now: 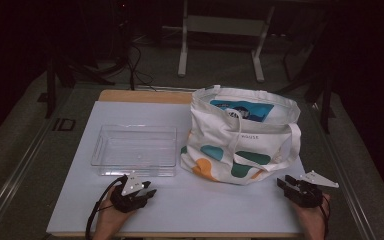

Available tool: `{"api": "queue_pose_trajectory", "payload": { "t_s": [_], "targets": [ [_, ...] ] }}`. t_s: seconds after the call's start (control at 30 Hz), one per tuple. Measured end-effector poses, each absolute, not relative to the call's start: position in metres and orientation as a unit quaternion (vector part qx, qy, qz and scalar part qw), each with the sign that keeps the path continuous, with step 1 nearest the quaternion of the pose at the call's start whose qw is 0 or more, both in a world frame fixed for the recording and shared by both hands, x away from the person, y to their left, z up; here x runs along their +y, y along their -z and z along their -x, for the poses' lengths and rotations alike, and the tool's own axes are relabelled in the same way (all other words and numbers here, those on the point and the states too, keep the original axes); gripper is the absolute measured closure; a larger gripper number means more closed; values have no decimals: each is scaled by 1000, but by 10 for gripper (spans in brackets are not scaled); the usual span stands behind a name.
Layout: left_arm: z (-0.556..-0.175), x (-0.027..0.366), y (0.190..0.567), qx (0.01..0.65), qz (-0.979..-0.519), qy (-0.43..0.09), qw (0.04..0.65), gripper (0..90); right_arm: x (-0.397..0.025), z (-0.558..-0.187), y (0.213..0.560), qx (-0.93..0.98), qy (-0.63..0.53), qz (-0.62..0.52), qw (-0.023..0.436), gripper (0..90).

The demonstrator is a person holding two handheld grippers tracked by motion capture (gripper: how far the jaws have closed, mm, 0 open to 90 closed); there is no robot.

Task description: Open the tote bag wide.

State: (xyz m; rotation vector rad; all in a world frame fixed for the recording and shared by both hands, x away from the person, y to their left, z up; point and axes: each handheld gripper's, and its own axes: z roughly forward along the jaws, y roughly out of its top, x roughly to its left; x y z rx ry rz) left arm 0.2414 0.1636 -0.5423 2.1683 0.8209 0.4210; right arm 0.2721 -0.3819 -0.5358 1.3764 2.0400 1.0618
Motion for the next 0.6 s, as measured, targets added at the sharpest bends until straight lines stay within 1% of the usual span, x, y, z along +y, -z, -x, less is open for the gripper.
{"api": "queue_pose_trajectory", "payload": {
  "t_s": [0.1, 0.2, 0.3, 0.4, 0.5, 0.6],
  "targets": [
    [-243, 164, 542, 322, -851, -154, 385, 672, -382, -273, 536, 743, -384, -500, 224, 615],
    [-244, 165, 542, 323, -851, -150, 386, 679, -380, -273, 536, 747, -381, -495, 226, 625],
    [-244, 165, 542, 322, -851, -150, 386, 674, -379, -273, 536, 751, -376, -492, 228, 628],
    [-244, 164, 542, 321, -852, -149, 385, 640, -379, -273, 535, 751, -378, -490, 229, 630],
    [-244, 164, 542, 313, -856, -144, 385, 645, -379, -272, 535, 752, -379, -489, 229, 636],
    [-243, 164, 540, 299, -861, -139, 386, 672, -378, -273, 534, 754, -377, -488, 226, 641]
  ]
}}
